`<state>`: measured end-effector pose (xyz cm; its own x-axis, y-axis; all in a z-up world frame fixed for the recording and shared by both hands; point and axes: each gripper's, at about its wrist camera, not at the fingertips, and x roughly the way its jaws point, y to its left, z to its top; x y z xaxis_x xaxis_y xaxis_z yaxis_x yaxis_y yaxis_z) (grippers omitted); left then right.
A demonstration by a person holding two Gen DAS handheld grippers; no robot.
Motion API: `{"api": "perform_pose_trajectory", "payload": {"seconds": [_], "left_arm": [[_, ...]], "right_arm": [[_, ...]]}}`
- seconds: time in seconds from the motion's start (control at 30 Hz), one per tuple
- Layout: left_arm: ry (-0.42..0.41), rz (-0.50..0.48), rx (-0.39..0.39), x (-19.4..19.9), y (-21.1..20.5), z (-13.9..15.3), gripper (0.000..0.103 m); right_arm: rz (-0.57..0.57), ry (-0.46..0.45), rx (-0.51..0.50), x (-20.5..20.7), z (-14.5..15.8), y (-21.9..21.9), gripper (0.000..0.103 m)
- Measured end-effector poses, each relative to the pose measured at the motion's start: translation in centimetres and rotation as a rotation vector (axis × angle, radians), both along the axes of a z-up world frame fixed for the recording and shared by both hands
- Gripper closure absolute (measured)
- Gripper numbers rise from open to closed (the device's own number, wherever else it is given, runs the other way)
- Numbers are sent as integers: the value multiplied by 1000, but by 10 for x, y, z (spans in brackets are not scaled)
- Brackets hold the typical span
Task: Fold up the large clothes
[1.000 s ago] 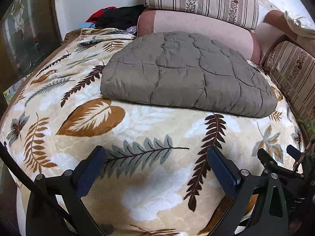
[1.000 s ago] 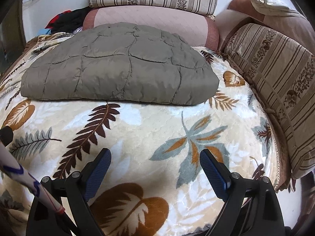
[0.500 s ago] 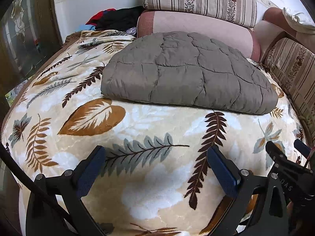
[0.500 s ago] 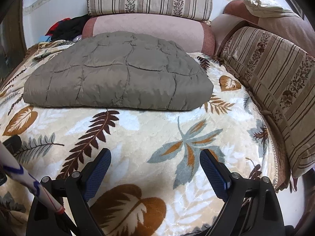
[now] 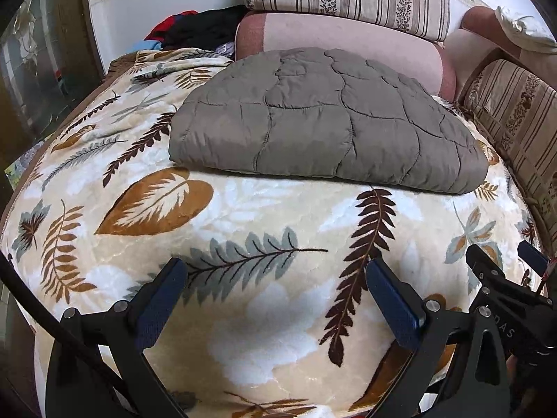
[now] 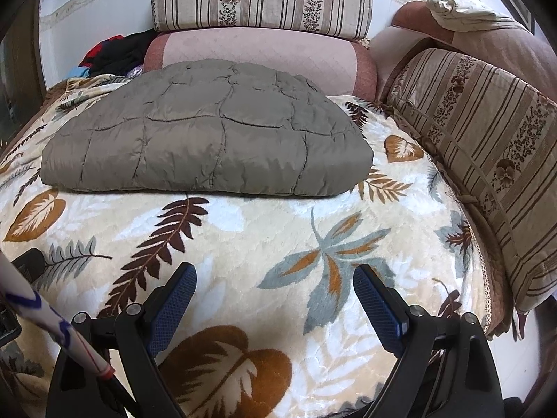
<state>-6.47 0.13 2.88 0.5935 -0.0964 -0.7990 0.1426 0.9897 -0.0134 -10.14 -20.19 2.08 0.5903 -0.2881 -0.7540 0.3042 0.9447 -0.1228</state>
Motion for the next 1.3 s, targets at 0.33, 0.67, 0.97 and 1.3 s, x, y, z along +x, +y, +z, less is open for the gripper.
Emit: {"api": "perform_pose_trajectory", "payload": {"seconds": [0.33,0.67,0.97,1.3], "left_arm": [[-7,-13,-2,-2,-4,-1,1],[-11,-7,-11,-5,-3,0,1],[-15,-6,-6,-5,-4,0,1],[-3,-4,-3,-2,-3,-5,1]], "right_arm": [[-30,-62,-11,-6,8,-5,8],[-16,-50,-14,-5,5,-2,8],[7,-28,-6,-2,-2,3,8],[12,-23,3,-2,-5,5,8]]}}
